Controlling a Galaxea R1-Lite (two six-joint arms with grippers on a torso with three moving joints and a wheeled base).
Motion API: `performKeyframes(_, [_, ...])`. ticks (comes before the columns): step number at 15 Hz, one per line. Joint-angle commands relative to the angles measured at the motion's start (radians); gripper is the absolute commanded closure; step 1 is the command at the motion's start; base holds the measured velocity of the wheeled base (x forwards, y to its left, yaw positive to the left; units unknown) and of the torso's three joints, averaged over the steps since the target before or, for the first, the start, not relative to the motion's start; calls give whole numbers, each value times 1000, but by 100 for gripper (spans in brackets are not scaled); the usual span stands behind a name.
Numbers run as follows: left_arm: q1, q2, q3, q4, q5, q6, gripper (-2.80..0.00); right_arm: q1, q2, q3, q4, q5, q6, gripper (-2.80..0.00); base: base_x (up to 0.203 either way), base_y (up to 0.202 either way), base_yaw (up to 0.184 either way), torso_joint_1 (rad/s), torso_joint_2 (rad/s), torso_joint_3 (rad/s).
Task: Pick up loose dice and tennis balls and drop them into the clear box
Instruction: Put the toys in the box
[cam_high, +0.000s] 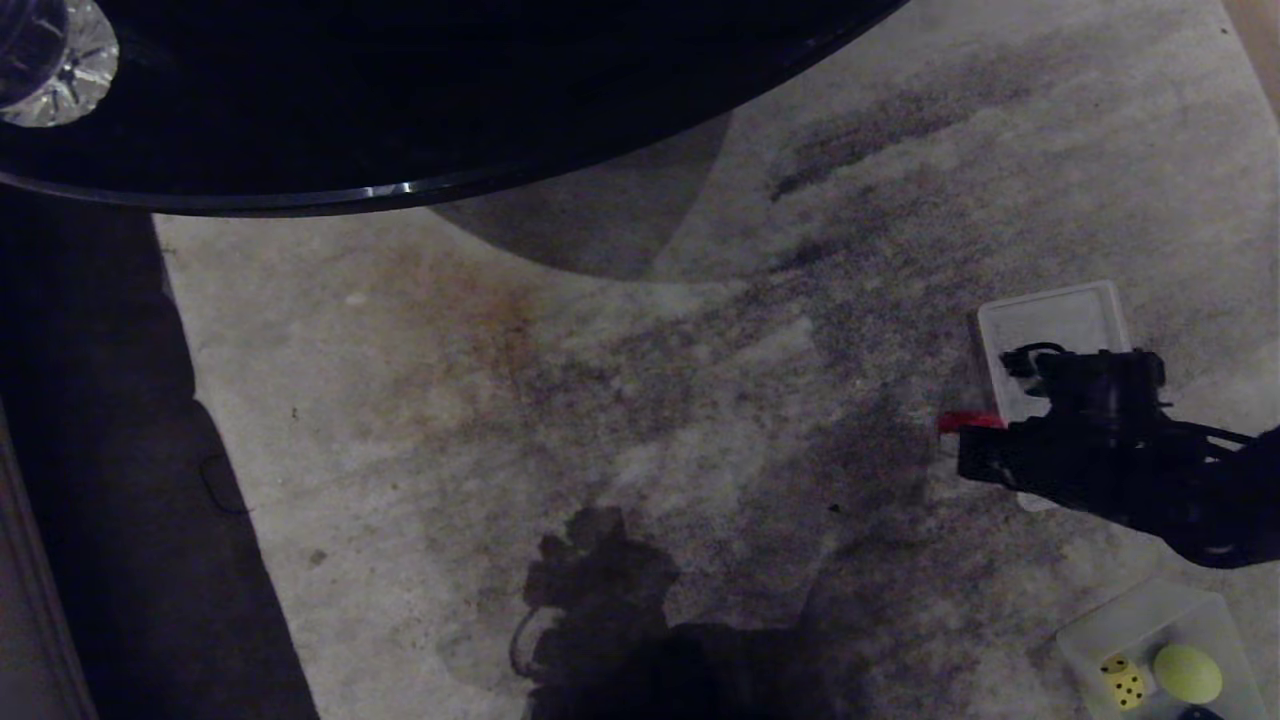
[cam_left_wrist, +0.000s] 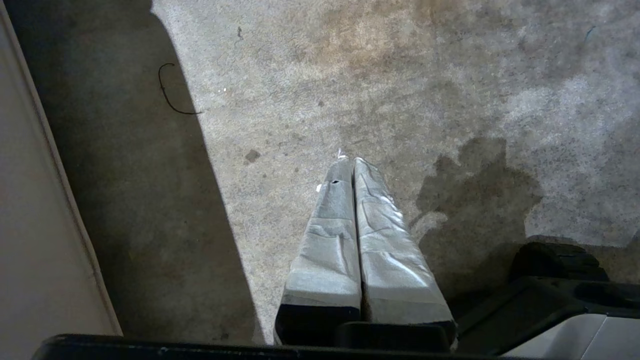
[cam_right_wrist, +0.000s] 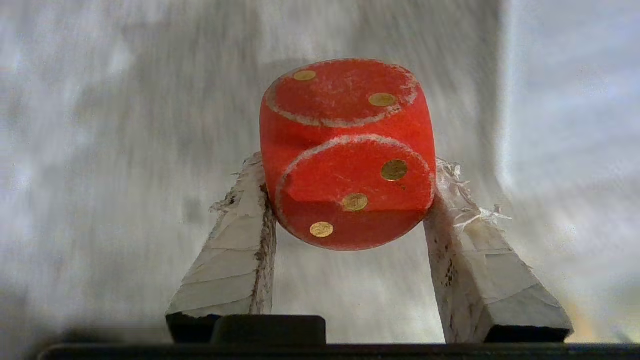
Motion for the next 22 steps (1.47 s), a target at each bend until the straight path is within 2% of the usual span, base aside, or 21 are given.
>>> performKeyframes(1, [0, 1, 2, 0, 1, 0, 0, -3, -252, 129, 51, -1, -5, 0, 0, 0, 0, 0, 0, 0])
performKeyframes(5, [0, 1, 2, 0, 1, 0, 0, -1, -665, 308, 256, -1, -20, 0, 0, 0, 0, 0, 0, 0])
performKeyframes(10, [0, 1, 2, 0, 1, 0, 0, -6, -1249, 381, 745, 36, -26, 0, 0, 0, 0, 0, 0, 0])
performKeyframes(14, [0, 1, 2, 0, 1, 0, 0, -37, -1602, 433, 984, 77, -23, 0, 0, 0, 0, 0, 0, 0])
performKeyframes(16, [0, 1, 2, 1, 1, 0, 0, -48, -1718, 475, 1016, 85, -28, 0, 0, 0, 0, 0, 0, 0])
performKeyframes(19, [0, 1, 2, 1, 1, 0, 0, -60, -1878, 535, 986, 85, -53, 0, 0, 0, 0, 0, 0, 0])
performKeyframes(20, [0, 1, 2, 0, 1, 0, 0, -62, -1880, 574, 934, 84, -52, 0, 0, 0, 0, 0, 0, 0])
performKeyframes(22, [0, 1, 2, 0, 1, 0, 0, -64, -1873, 655, 739, 91, -65, 0, 0, 0, 0, 0, 0, 0])
